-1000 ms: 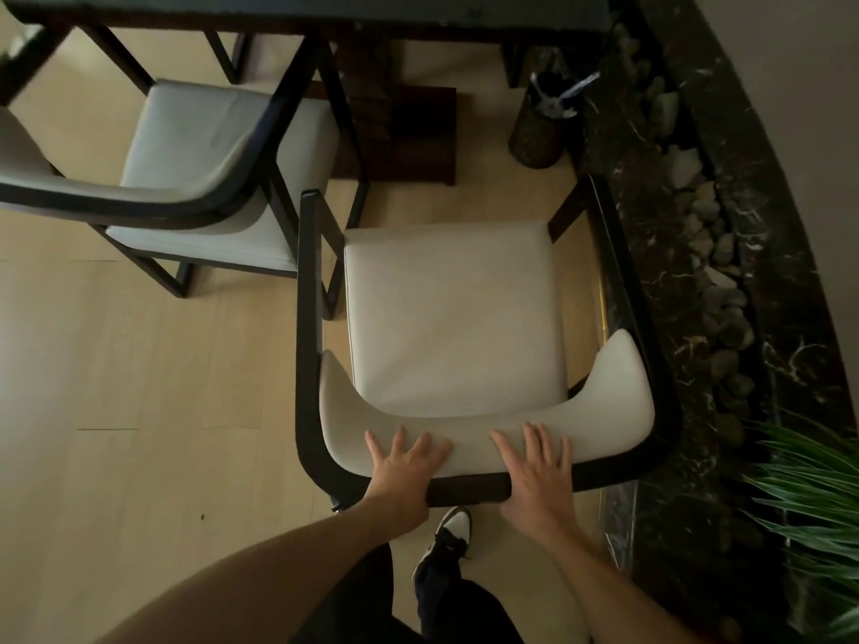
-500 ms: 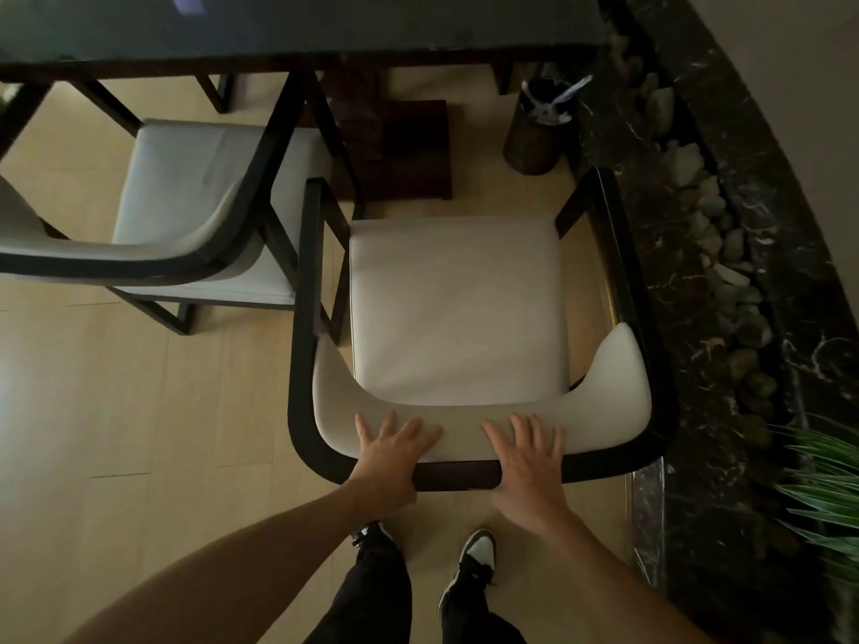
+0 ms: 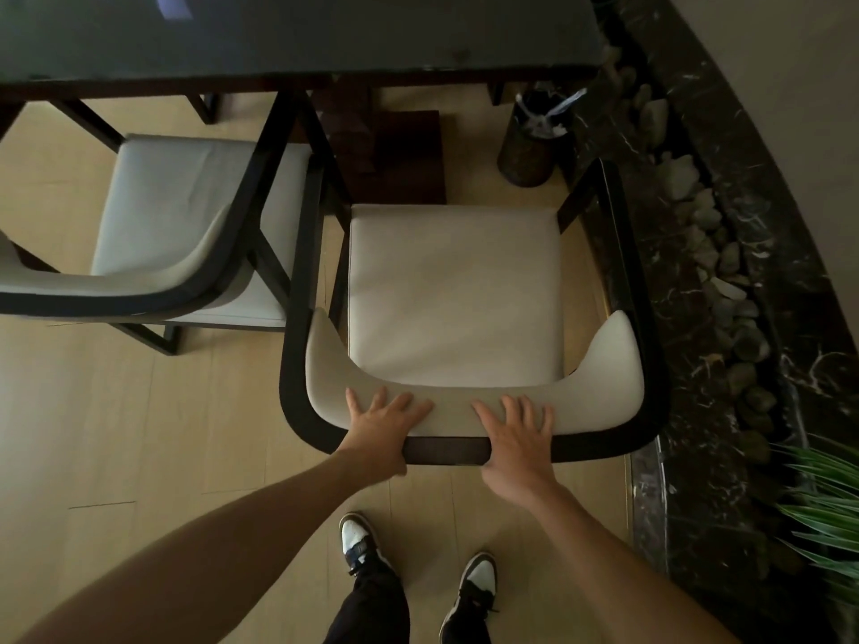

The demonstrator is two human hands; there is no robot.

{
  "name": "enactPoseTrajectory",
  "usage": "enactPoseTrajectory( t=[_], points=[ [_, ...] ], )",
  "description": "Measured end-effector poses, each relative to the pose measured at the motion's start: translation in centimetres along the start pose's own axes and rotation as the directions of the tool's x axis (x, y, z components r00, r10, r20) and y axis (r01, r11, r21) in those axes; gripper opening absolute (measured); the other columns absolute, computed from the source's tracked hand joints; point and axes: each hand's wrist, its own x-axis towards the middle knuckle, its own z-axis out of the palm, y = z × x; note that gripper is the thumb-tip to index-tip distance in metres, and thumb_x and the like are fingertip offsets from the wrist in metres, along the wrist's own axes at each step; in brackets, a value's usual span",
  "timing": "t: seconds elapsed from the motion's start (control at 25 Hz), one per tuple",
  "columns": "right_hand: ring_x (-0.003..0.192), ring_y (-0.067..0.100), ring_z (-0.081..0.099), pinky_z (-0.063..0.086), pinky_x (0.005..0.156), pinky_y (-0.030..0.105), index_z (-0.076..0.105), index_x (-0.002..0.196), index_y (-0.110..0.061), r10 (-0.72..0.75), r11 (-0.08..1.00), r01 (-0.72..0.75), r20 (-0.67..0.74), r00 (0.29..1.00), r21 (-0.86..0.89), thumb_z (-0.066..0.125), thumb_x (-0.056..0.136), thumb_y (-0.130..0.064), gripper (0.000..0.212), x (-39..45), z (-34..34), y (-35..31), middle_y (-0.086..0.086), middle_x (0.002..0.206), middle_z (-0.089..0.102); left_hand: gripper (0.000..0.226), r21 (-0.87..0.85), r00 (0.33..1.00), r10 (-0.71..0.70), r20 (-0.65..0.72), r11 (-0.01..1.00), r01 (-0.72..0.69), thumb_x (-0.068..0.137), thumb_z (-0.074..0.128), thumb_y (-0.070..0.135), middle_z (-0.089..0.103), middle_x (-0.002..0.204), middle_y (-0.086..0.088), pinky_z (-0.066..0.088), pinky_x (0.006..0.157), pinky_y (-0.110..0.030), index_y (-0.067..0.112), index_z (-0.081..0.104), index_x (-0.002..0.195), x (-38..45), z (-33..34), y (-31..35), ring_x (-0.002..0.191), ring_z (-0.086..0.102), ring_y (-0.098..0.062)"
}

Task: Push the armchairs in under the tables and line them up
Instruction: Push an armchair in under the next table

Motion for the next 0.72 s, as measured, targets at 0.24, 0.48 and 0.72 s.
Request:
enactPoseTrajectory(
  t=[0.24, 0.48, 0.72],
  points=[
    [0.143, 0.033, 0.018, 0.002, 0.119, 0.059, 0.022, 0.152, -0.039, 0.006, 1.0, -0.006, -0.015, 1.0, -0.013, 0.068, 0.075, -0.02, 0.092, 4.8, -2.6, 1.8, 0.006, 0.15, 0.029, 0.102, -0.033, 0.999, 0.011, -0.035, 0.999, -0.013, 0.075, 0.081, 0.032, 0.028, 0.156, 0.002, -0.007, 0.106, -0.08, 0.038, 0.017, 0.154, 4.5, -3.1, -0.6, 0.148, 0.013, -0.035],
    [0.142, 0.034, 0.02, 0.006, 0.118, 0.061, 0.023, 0.151, -0.038, 0.011, 1.0, -0.012, -0.03, 0.999, -0.009, 0.069, 0.074, -0.022, 0.091, 9.1, -4.6, 1.7, 0.007, 0.149, 0.031, 0.104, -0.026, 1.0, 0.018, -0.021, 1.0, -0.018, 0.075, 0.082, 0.033, 0.027, 0.157, 0.001, -0.007, 0.106, -0.08, 0.037, 0.015, 0.154, 8.1, -6.3, -2.5, 0.149, 0.011, -0.037],
    [0.139, 0.033, 0.024, 0.008, 0.118, 0.06, 0.026, 0.151, -0.038, 0.013, 1.0, -0.013, -0.06, 0.998, -0.007, 0.069, 0.075, -0.022, 0.089, 12.5, -6.4, 1.6, 0.006, 0.145, 0.034, 0.104, -0.018, 0.999, 0.035, -0.038, 0.999, -0.036, 0.072, 0.084, 0.034, 0.03, 0.155, 0.002, -0.004, 0.107, -0.08, 0.038, 0.018, 0.153, 10.9, -9.0, -4.2, 0.148, 0.013, -0.036]
  ],
)
